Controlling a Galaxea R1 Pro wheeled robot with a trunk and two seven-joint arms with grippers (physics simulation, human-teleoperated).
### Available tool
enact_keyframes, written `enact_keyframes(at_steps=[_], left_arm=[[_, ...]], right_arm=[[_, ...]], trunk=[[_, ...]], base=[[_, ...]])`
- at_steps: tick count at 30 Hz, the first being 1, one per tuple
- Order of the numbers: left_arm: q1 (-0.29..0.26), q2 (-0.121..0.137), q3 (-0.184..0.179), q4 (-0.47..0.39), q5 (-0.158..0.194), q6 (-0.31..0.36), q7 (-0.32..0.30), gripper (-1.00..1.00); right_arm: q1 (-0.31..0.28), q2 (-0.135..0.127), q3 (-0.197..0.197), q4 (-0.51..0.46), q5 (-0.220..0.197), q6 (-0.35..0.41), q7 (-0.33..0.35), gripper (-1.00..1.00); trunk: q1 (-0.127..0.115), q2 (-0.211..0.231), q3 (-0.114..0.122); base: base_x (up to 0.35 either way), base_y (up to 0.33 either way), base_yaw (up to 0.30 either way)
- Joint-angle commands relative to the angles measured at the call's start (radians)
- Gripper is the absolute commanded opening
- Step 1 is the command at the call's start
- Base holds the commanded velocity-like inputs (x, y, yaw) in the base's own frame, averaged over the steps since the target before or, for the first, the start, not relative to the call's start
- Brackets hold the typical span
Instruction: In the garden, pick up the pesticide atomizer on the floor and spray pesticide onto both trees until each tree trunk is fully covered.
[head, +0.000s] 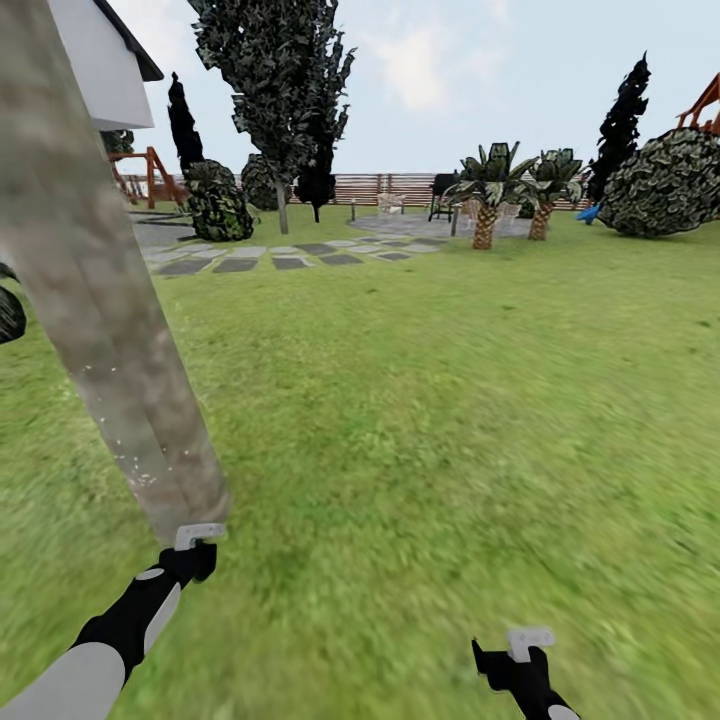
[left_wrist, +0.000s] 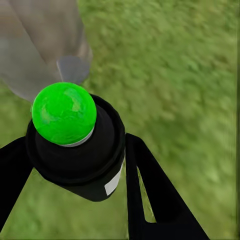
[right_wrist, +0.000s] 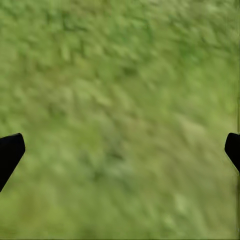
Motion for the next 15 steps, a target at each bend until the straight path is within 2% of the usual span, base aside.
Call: enact_keyframes(at_steps=[1,10,15], left_arm=[[0.000,0.000,0.000,0.000,0.000,0.000,0.000,-1.00],[0.000,0.000,0.000,0.000,0.000,-0.001,0.000,-1.00],[0.000,0.000,0.000,0.000,0.000,-0.002,0.000,-1.00]], right_arm=[[0.000,0.000,0.000,0.000,0.000,0.000,0.000,1.00],[0.001,0.000,0.000,0.000,0.000,0.000,-0.001,1.00],[0.000,0.000,-0.001,0.000,0.000,0.000,-0.001,1.00]], trunk=[[0.000,0.000,0.000],[0.000,0.000,0.000],[0.000,0.000,0.000]], base=[[0.240,-0.188,0.008],[0.232,-0.196,0.005],[0.225,-0.201,0.124]])
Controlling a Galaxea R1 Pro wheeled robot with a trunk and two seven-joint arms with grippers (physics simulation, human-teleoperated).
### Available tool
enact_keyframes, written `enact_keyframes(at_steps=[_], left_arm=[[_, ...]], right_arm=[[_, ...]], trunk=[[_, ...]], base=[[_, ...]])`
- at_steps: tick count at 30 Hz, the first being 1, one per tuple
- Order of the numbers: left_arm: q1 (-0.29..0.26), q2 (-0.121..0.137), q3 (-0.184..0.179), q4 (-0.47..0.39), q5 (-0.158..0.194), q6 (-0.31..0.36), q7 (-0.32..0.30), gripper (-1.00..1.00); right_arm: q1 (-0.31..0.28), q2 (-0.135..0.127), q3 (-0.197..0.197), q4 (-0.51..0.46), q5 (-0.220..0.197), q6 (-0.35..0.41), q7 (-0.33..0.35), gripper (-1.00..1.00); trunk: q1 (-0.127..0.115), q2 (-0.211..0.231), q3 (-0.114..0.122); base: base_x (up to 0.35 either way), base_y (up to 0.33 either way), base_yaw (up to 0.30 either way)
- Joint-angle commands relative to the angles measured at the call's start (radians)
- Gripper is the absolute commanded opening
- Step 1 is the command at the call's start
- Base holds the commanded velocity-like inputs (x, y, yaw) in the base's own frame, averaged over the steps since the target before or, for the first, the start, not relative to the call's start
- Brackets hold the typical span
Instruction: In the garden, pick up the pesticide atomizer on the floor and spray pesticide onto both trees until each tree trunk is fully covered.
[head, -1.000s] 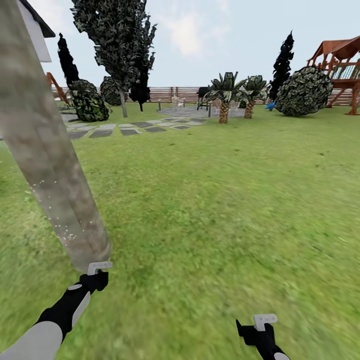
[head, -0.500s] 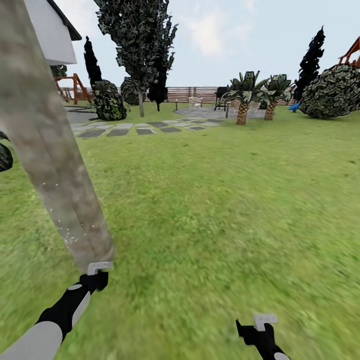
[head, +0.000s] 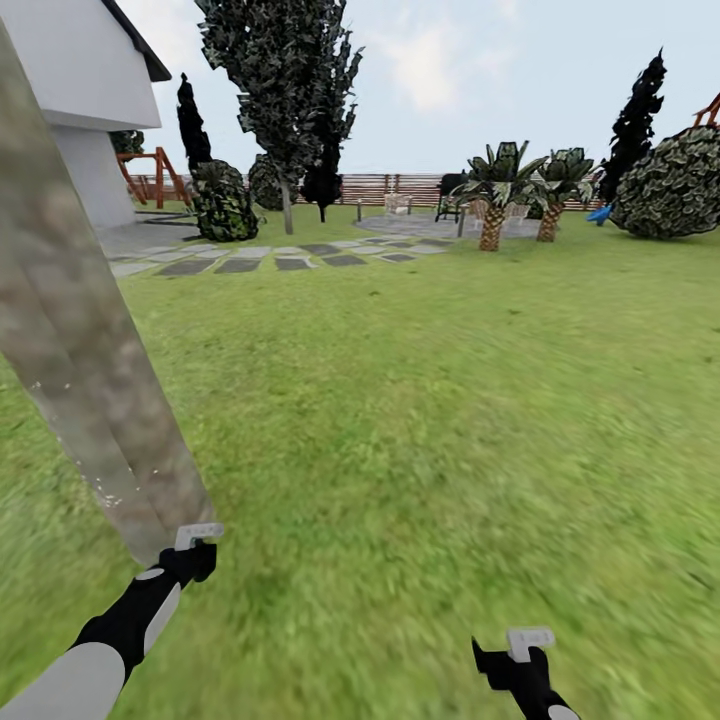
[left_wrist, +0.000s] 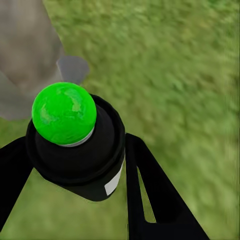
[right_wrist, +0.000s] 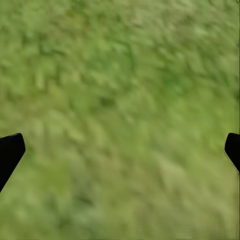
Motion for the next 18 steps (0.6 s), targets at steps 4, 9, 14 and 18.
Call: enact_keyframes(at_steps=[4,9,14,18], left_arm=[[0.000,0.000,0.000,0.000,0.000,0.000,0.000,-1.00],[0.000,0.000,0.000,0.000,0.000,0.000,0.000,-1.00],[0.000,0.000,0.000,0.000,0.000,0.000,0.000,-1.00],[0.000,0.000,0.000,0.000,0.000,0.000,0.000,-1.00]], right_arm=[[0.000,0.000,0.000,0.000,0.000,0.000,-0.001,1.00],[-0.001,0.000,0.001,0.000,0.000,0.000,-0.001,1.00],[0.000,0.000,0.000,0.000,0.000,0.000,-0.001,1.00],[0.000,0.000,0.000,0.000,0.000,0.000,0.000,1.00]], trunk=[[0.000,0.000,0.000],[0.000,0.000,0.000],[0.000,0.000,0.000],[0.000,0.000,0.000]], base=[[0.219,-0.203,0.196],[0.218,-0.203,0.208],[0.218,-0.203,0.208],[0.195,-0.215,0.208]])
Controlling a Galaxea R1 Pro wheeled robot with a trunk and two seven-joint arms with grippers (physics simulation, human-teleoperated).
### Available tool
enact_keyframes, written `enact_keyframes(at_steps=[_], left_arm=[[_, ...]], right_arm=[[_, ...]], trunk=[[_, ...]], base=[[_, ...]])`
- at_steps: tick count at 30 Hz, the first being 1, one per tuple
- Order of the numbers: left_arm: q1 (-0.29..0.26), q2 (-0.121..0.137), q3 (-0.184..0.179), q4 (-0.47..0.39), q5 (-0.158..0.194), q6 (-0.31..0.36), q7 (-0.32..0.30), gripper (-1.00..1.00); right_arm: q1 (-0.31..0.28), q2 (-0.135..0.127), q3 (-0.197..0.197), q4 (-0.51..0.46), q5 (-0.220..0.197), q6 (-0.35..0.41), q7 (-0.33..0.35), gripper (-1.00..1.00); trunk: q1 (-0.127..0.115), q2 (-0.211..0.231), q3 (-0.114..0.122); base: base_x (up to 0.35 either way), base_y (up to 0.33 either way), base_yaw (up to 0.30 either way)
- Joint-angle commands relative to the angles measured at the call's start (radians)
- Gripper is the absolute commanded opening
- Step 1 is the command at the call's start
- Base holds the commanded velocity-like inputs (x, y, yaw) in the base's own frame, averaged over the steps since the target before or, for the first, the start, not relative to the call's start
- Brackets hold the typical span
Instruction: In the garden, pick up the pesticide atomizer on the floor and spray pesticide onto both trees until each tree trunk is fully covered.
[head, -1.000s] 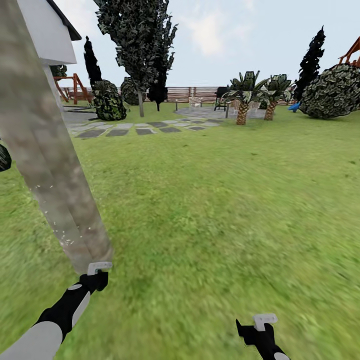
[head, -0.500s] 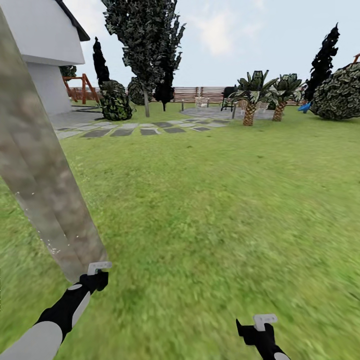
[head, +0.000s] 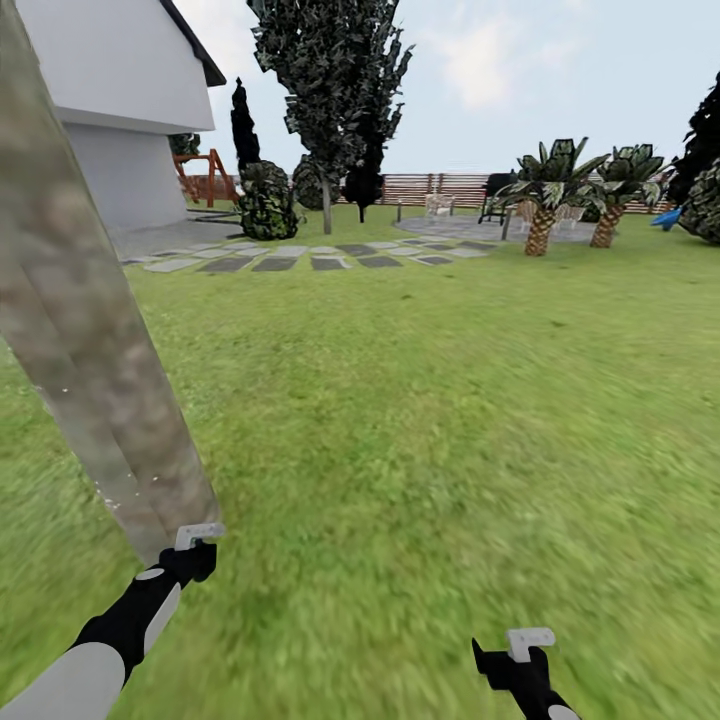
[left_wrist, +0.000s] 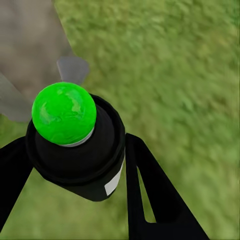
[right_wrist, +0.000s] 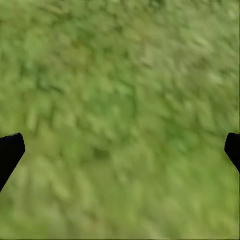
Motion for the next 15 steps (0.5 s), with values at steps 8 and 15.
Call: enact_keyframes(at_steps=[8,15], left_arm=[[0.000,0.001,0.000,-0.001,0.000,0.000,0.002,-1.00],[0.000,0.002,0.000,-0.001,0.000,0.000,0.002,-1.00]], right_arm=[[0.000,0.000,0.000,0.000,0.000,0.000,0.000,1.00],[0.000,0.000,0.000,0.000,0.000,0.000,0.000,1.00]], trunk=[[0.000,0.000,0.000],[0.000,0.000,0.000]], base=[[0.178,-0.227,0.208],[0.155,-0.238,0.208]])
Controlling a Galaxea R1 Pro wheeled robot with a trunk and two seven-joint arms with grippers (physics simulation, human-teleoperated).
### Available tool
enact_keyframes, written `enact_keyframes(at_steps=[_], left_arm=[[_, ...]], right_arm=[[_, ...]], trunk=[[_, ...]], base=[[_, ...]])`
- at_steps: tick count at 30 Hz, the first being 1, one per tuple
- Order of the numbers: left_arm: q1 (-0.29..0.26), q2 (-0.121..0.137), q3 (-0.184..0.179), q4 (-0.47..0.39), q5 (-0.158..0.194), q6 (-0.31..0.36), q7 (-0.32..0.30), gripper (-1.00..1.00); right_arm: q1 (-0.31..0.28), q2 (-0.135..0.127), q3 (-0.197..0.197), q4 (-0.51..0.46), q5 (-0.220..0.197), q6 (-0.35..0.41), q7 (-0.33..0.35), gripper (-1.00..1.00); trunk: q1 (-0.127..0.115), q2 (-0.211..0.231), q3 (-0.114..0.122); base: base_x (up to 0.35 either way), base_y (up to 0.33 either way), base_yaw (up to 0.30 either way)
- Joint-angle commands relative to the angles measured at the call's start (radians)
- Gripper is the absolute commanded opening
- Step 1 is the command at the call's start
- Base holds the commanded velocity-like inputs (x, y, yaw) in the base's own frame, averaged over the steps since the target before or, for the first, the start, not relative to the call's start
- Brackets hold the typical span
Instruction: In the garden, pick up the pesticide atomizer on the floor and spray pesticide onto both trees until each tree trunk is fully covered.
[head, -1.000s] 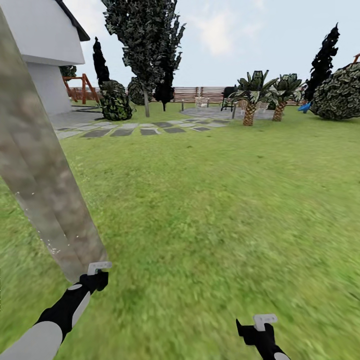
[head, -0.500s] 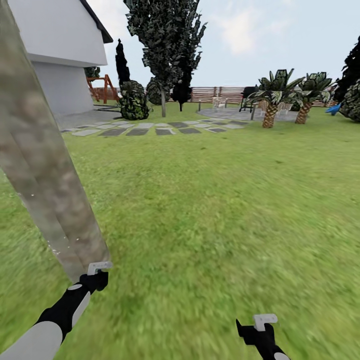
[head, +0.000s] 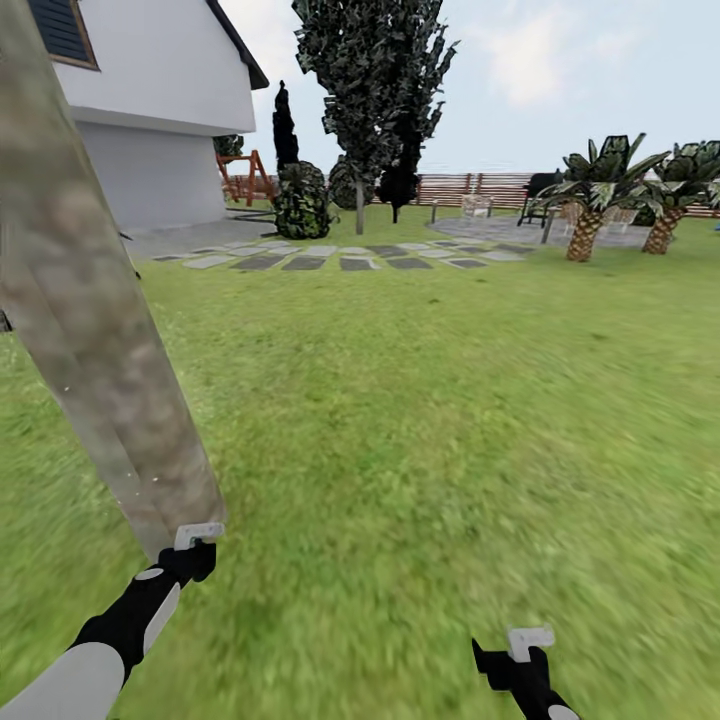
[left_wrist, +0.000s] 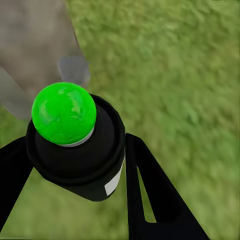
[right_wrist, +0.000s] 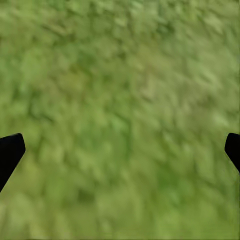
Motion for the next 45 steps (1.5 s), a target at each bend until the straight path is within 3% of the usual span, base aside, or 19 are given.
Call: enact_keyframes(at_steps=[1,18,37,41,43,45], left_arm=[[0.000,0.000,0.000,0.000,0.000,0.000,0.000,-1.00],[0.000,0.000,0.000,0.001,0.000,0.000,0.000,-1.00],[0.000,0.003,0.001,-0.002,0.000,-0.001,0.000,-1.00],[-0.001,0.001,0.002,-0.037,0.003,0.003,0.002,-1.00],[-0.001,0.000,0.002,-0.110,0.001,0.015,0.014,-1.00],[-0.002,-0.003,0.000,-0.206,0.002,0.054,0.075,-1.00]], right_arm=[[0.000,0.000,0.000,0.000,0.000,0.000,0.000,1.00],[0.000,0.000,0.000,0.000,0.000,0.000,0.000,1.00],[0.000,0.000,0.000,0.000,0.000,0.000,0.000,1.00],[0.000,0.000,0.000,0.000,0.000,0.000,0.000,1.00],[0.000,0.000,-0.001,0.000,0.000,0.000,0.000,1.00],[0.000,0.000,0.000,0.000,0.000,0.001,0.000,1.00]], trunk=[[0.000,0.000,0.000],[0.000,0.000,0.000],[0.000,0.000,0.000],[0.000,0.000,0.000],[0.000,0.000,0.000],[0.000,0.000,0.000]], base=[[0.139,-0.245,0.208],[0.129,-0.243,0.208],[0.003,-0.005,0.228],[0.000,0.000,0.214],[0.000,0.000,0.074],[0.000,0.000,0.012]])
